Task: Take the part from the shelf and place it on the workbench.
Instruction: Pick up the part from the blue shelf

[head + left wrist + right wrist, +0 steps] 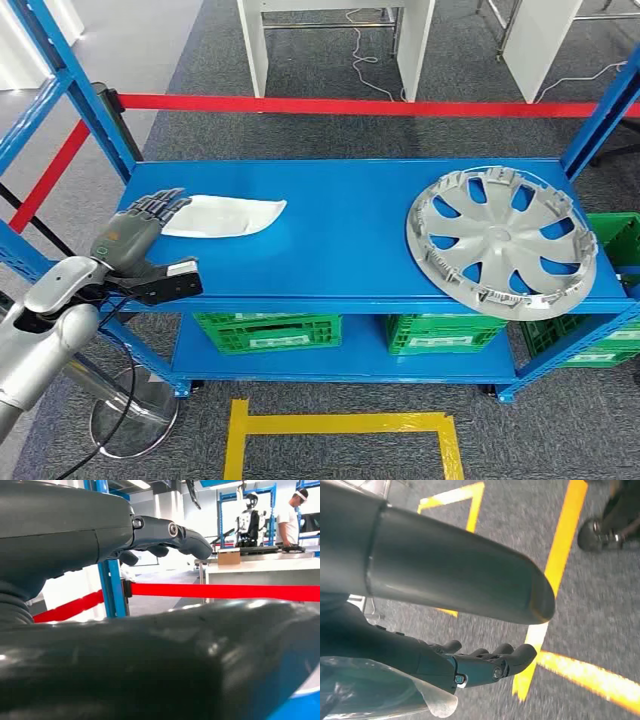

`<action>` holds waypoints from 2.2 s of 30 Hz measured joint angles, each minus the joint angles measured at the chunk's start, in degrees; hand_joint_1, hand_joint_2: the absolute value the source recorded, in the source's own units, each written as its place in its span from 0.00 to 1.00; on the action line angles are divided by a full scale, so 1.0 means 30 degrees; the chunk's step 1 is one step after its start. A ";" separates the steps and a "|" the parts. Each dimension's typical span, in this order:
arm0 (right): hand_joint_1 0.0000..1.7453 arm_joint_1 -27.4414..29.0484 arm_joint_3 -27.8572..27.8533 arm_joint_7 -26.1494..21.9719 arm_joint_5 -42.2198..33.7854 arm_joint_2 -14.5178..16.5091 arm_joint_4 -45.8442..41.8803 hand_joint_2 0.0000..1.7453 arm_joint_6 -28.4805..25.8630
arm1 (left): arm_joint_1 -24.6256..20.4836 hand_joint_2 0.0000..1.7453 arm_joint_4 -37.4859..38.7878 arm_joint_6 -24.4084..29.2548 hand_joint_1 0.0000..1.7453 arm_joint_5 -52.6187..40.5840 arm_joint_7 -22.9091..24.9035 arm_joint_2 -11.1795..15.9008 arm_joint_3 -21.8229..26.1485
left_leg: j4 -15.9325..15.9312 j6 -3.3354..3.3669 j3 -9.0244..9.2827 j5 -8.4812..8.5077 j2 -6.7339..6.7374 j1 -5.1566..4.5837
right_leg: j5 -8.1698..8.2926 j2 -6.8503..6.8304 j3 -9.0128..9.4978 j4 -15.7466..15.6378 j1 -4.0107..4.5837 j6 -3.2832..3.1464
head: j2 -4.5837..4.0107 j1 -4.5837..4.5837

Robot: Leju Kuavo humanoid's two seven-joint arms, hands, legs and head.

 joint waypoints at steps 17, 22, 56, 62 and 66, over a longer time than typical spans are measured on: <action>0.00 -0.0001 -0.0280 -0.0108 0.0066 0.0007 -0.0025 0.00 0.0020 | -0.0274 0.00 0.0541 -0.0033 0.00 0.0193 -0.0144 -0.0290 -0.0268 | -0.3820 0.0871 0.2019 0.1175 0.0051 -0.0067 | -0.0415 -0.0083 -0.1928 0.2619 -0.0050 0.1044 | 0.0000 0.0149; 0.00 -0.0015 -0.0319 -0.0122 0.0098 0.0015 -0.0044 0.00 0.0018 | -0.0383 0.00 0.0650 -0.0029 0.00 0.0217 -0.0178 -0.0317 -0.0330 | -0.3692 0.0406 0.2142 0.0841 0.0021 -0.0186 | 0.0186 -0.0034 -0.0496 0.0117 -0.0017 0.0501 | 0.0000 0.0109; 0.00 0.0048 -0.0466 -0.0124 0.0117 0.0135 -0.0124 0.00 -0.0044 | -0.0545 0.00 0.0951 -0.0027 0.00 0.0242 -0.0219 -0.0417 -0.0372 | -0.2124 0.0201 0.1766 -0.0222 0.0051 -0.0250 | 0.0336 -0.0090 -0.0340 -0.0106 -0.0079 0.0140 | 0.0000 0.0012; 0.00 0.0052 -0.0475 -0.0055 0.0148 0.0131 -0.0124 0.00 -0.0044 | -0.0239 0.75 0.1013 0.0144 0.00 0.0293 -0.0220 -0.0452 -0.0403 | 0.0205 0.0179 -0.0221 0.0340 0.0059 -0.0135 | -0.0146 -0.0055 0.0318 -0.0090 -0.0018 0.0066 | 0.0000 -0.0031; 0.00 0.0000 -0.0488 -0.0057 0.0281 0.0180 -0.0122 0.00 -0.0026 | -0.0261 1.00 0.1049 0.0357 0.00 0.0051 -0.0233 -0.0464 -0.0417 | -0.3535 0.0631 0.1236 0.1985 0.0072 -0.0314 | -0.0449 -0.0029 0.0517 -0.0085 0.0047 0.0343 | 0.0000 -0.0006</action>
